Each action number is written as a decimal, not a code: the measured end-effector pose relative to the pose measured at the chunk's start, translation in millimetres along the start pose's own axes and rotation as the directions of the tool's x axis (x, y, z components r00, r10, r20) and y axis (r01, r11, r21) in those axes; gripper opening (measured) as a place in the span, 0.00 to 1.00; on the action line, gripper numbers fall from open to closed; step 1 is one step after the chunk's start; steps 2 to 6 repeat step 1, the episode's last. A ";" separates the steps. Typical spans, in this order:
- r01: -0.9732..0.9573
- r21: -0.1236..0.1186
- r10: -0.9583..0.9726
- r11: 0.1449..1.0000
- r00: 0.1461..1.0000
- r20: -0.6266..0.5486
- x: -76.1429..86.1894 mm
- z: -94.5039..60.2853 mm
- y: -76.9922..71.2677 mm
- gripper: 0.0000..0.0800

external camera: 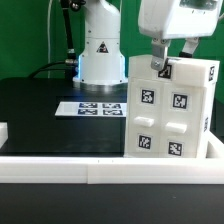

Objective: Assemble cabinet

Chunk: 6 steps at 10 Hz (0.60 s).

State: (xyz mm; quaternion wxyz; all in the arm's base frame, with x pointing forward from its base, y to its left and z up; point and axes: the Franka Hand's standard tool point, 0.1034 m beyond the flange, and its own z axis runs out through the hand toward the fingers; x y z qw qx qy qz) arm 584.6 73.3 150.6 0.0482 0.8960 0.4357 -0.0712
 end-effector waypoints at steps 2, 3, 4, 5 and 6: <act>0.000 0.000 0.000 1.000 1.000 0.000 0.0 0.3 -0.1 1.00; 0.000 0.000 0.000 1.000 1.000 0.000 0.0 0.3 -0.1 1.00; 0.000 0.000 0.000 1.000 1.000 0.000 0.0 0.3 -0.1 1.00; 0.000 0.000 0.000 1.000 1.000 0.000 0.0 0.3 -0.1 1.00; 0.000 0.000 0.000 1.000 1.000 0.000 0.0 0.3 -0.1 1.00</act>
Offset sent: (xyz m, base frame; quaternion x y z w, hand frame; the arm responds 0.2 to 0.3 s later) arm 0.0000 0.0000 0.0000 0.0000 0.0000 0.0000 1.0000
